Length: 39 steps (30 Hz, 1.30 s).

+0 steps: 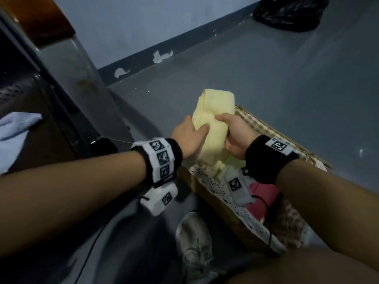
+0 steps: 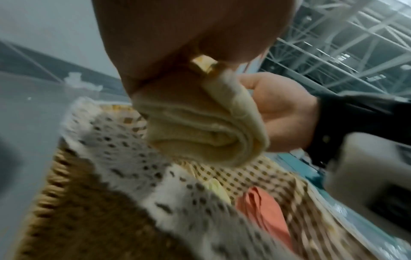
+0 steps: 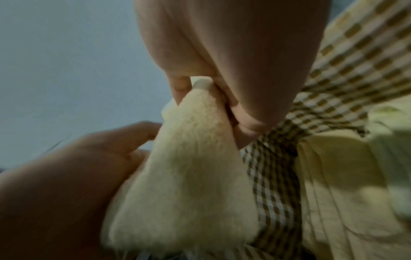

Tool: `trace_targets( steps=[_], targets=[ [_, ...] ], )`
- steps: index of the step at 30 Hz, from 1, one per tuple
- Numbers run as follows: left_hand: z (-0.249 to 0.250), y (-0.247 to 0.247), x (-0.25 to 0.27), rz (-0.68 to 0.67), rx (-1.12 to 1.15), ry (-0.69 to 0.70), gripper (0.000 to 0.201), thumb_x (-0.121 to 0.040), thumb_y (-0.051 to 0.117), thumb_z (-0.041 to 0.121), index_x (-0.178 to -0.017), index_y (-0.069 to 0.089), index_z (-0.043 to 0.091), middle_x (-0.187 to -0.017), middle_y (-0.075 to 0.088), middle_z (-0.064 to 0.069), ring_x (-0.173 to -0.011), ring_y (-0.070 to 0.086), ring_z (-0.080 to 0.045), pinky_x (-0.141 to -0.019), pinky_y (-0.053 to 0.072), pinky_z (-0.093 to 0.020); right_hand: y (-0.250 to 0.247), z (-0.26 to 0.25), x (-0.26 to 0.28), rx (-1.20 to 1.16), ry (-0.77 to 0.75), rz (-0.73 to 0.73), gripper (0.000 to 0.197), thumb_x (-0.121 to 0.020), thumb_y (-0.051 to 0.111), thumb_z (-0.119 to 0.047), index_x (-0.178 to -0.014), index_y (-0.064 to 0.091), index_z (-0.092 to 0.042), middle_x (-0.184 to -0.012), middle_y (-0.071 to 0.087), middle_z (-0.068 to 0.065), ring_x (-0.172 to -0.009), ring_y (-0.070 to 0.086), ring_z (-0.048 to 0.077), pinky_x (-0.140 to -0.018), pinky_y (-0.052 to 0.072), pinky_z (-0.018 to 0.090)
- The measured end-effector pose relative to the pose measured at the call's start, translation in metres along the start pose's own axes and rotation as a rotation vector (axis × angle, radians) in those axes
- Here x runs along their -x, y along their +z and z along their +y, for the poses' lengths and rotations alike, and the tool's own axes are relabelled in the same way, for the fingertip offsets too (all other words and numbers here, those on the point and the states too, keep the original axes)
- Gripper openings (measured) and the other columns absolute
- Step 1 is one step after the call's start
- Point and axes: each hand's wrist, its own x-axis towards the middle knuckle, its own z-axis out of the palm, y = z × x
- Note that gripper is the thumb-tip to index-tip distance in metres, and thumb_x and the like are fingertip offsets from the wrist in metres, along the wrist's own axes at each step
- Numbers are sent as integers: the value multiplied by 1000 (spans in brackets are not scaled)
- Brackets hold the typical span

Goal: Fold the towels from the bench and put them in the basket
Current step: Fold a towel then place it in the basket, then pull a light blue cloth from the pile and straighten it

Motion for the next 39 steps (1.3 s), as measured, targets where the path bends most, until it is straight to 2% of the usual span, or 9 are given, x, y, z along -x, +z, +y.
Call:
trace_targets(
  steps=[5, 10, 13, 16, 19, 22, 24, 32, 39],
  targets=[
    [2, 30, -60, -180, -120, -78, 55, -96, 55, 47, -137, 54, 11, -131, 61, -10, -113, 60, -29, -86, 46, -32, -26, 14, -25, -80, 111, 134, 41, -100, 43, -22, -133, 55, -2, -124, 67, 22, -114, 65, 40, -98, 51, 52],
    [1, 58, -85, -420, -483, -152, 40, -104, 47, 31, -135, 54, 6, -120, 56, -7, -106, 57, -26, -85, 45, -33, -48, 43, -51, 162, 398, 233, 53, -102, 44, -33, -145, 40, -3, -138, 56, 22, -124, 55, 37, -103, 46, 50],
    [-12, 72, -94, -495, -668, -75, 23, -101, 52, 25, -114, 66, 11, -101, 56, -5, -90, 52, -21, -86, 49, -32, -55, 56, -63, 235, 503, 229, 61, -103, 46, -33, -152, 27, -2, -146, 45, 24, -128, 49, 41, -92, 46, 52],
    [-10, 71, -90, -551, -745, -88, 20, -103, 47, 29, -100, 56, 12, -87, 55, -5, -74, 51, -17, -66, 46, -25, -57, 56, -66, 296, 560, 162, 66, -100, 49, -37, -153, 27, -5, -144, 48, 24, -125, 52, 41, -97, 48, 51],
    [-4, 57, -87, -475, -659, -102, 30, -101, 50, 33, -111, 64, 9, -95, 60, -8, -82, 56, -21, -62, 42, -27, -52, 40, -56, 490, 512, 194, 65, -96, 53, -41, -149, 34, -8, -139, 52, 22, -115, 59, 39, -99, 51, 48],
    [4, 29, -75, -368, -525, -33, 39, -95, 60, 38, -119, 68, 8, -112, 69, -10, -101, 64, -27, -84, 53, -37, -34, 9, -34, 791, 316, 243, 46, -90, 57, -45, -122, 55, -13, -99, 62, 9, -84, 64, 29, -81, 56, 40],
    [14, 4, -59, -304, -424, 35, 32, -94, 62, 34, -116, 71, 12, -111, 72, -8, -101, 66, -26, -85, 53, -36, -14, -14, -16, 986, 154, 206, 48, -88, 57, -51, -114, 60, -11, -99, 66, 7, -90, 68, 29, -85, 58, 41],
    [14, -136, 39, -52, -326, 212, 11, -92, 62, 24, -103, 65, 26, -94, 75, 3, -88, 70, -16, -82, 53, -28, 126, -64, 56, 1187, -142, -228, 28, -100, 47, -23, -102, 69, -6, -102, 75, 10, -81, 68, 20, -76, 55, 32],
    [-77, -246, 134, 121, -429, 67, 21, -86, 67, 26, -106, 67, 21, -104, 72, -1, -96, 66, -21, -87, 52, -35, 278, -12, 75, 1293, -235, -591, 24, -99, 44, -13, -99, 67, -3, -90, 69, 14, -81, 66, 24, -78, 54, 37]
  ],
)
